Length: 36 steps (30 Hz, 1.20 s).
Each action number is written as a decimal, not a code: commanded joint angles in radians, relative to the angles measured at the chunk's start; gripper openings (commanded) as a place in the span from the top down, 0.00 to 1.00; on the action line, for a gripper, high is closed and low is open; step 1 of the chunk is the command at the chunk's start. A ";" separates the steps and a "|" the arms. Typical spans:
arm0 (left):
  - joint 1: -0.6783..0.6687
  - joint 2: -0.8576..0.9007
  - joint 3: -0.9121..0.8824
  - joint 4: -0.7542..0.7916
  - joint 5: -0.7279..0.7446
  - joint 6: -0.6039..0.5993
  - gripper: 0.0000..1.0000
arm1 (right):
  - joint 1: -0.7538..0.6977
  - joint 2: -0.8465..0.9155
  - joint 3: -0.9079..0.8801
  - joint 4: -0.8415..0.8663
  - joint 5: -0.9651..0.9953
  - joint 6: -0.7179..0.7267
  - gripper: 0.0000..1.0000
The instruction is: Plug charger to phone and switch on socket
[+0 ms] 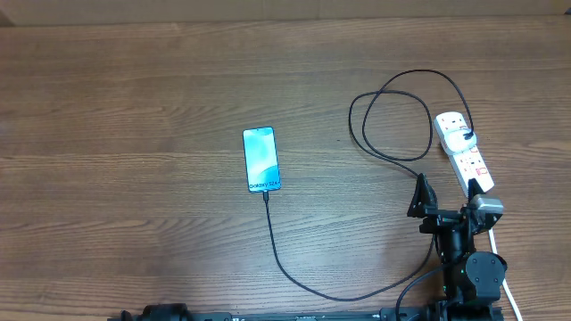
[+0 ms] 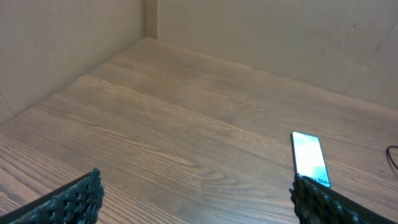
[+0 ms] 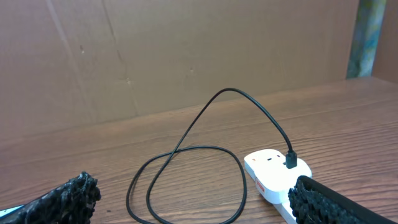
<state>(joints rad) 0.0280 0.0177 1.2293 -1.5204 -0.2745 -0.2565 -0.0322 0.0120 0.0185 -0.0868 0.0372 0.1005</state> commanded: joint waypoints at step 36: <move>-0.002 -0.013 -0.007 0.020 0.005 -0.024 0.01 | -0.001 0.004 -0.010 0.005 -0.001 -0.050 0.00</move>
<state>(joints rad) 0.0280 0.0177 1.2293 -1.5204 -0.2749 -0.2565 -0.0319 0.0132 0.0185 -0.0883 0.0402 0.0547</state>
